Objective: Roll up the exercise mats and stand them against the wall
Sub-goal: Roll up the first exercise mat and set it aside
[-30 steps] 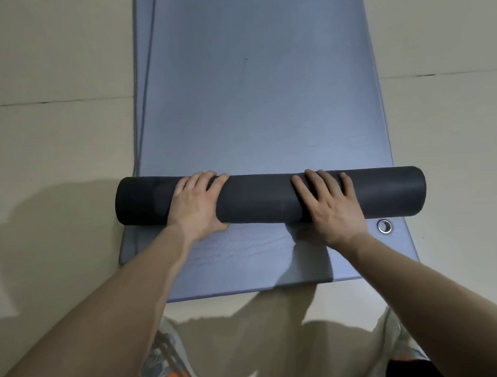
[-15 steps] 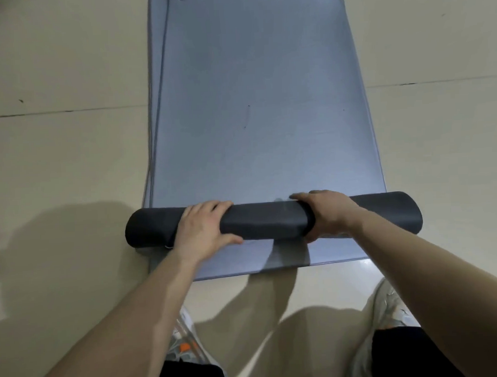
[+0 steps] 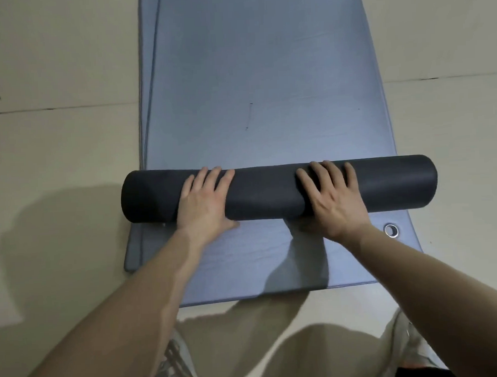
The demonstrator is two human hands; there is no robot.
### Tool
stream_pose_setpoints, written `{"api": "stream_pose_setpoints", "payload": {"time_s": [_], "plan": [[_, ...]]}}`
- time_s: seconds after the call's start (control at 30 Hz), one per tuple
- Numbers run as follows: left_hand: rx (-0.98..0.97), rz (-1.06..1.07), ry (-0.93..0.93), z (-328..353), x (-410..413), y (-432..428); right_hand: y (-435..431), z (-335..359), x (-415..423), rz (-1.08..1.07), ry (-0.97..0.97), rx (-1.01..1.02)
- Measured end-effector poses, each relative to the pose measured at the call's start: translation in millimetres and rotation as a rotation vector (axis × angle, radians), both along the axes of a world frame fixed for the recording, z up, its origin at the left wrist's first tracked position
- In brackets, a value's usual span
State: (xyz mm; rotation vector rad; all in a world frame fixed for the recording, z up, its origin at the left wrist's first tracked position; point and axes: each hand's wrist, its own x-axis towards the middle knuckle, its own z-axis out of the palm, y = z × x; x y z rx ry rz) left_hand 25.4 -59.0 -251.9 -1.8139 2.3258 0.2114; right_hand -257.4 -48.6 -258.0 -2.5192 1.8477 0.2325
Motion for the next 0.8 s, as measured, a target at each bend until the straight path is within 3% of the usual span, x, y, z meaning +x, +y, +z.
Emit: {"api": "stream_pose_setpoints", "payload": {"time_s": [0.1, 0.33, 0.37, 0.43, 0.53, 0.6, 0.67, 0.73, 0.8], "plan": [[0.039, -0.04, 0.019, 11.2, 1.0, -30.2, -11.6, 0.3, -0.3, 0.017, -0.039, -0.036], [0.514, 0.011, 0.022, 60.5, -3.1, -5.6, 6.1, 61.2, 2.9, 0.028, -0.02, 0.436], [0.512, 0.003, 0.003, 63.6, -2.8, 12.0, 16.4, 64.8, 4.1, 0.032, -0.032, 0.486], [0.312, -0.017, -0.023, 61.2, -1.2, 50.5, 22.9, 70.7, 6.6, 0.006, -0.069, 0.573], [0.031, -0.029, 0.123, 49.8, 0.1, 86.9, 11.2, 71.0, 3.3, -0.063, -0.119, 0.699], [0.061, -0.009, 0.26, 48.4, 4.1, 75.7, 16.7, 68.5, 0.6, -0.09, -0.116, 0.618], [0.143, 0.001, 0.301, 53.0, 10.1, 49.4, 43.4, 61.7, 1.7, -0.116, -0.098, 0.303], [0.229, 0.04, 0.255, 56.6, 7.3, 22.3, 74.8, 48.6, 4.6, -0.134, -0.069, 0.099], [0.137, 0.107, 0.174, 54.4, -0.6, 18.6, 76.3, 32.3, 4.5, -0.131, -0.024, 0.07]]}}
